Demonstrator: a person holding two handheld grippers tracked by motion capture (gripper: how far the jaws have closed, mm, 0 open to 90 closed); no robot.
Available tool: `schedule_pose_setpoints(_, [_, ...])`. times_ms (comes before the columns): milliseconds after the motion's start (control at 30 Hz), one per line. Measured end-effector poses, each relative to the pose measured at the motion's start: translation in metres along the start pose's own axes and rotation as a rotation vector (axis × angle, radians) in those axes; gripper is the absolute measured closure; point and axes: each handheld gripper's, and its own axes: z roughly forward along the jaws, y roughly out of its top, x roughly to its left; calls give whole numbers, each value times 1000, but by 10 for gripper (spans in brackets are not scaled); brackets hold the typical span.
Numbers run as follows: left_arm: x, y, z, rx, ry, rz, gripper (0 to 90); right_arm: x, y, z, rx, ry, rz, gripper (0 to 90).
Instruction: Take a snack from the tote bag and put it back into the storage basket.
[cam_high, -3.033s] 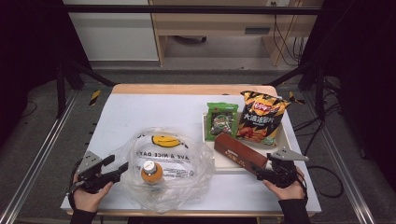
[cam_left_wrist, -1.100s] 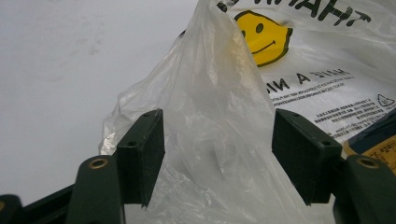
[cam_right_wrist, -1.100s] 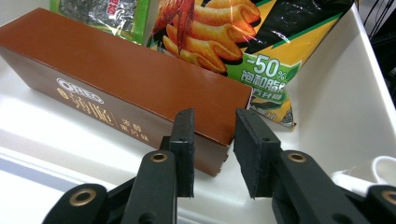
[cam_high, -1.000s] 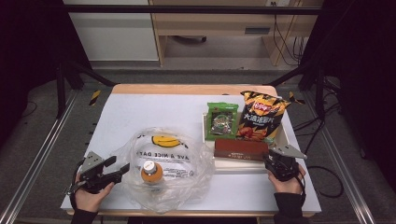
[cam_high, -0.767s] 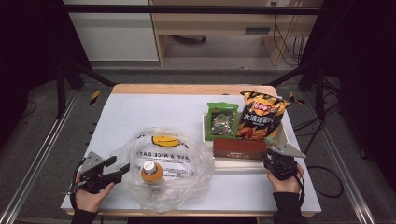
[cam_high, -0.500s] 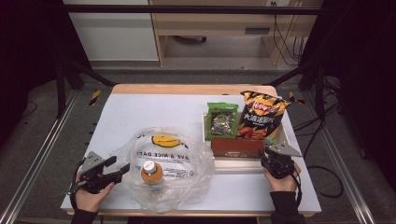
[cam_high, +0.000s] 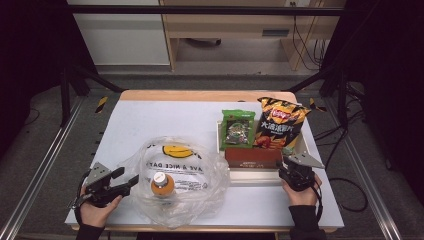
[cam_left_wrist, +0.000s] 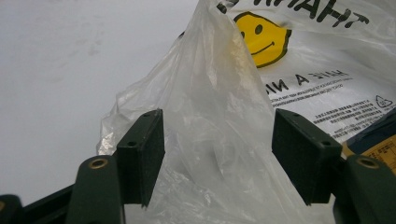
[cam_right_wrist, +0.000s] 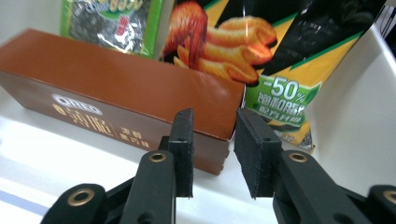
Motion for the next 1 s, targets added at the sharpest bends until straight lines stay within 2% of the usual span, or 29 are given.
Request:
schedule_pose_setpoints(333, [-1,5,-5,-30,-7,-9,343,1,7,-24,-116,97,21,580])
schedule_pose_setpoints(533, [-2,9,-10,-54,-12,-12,344,10,14,-30,-147,139,10,506])
schedule_pose_setpoints(800, [-7,17,-17,-95,-28,-9,350,26,25,-37,-175,205,-6,457])
schedule_pose_setpoints(1000, [-12,23,-23,-122,-44,-9,354,35,32,-40,-189,232,-8,425])
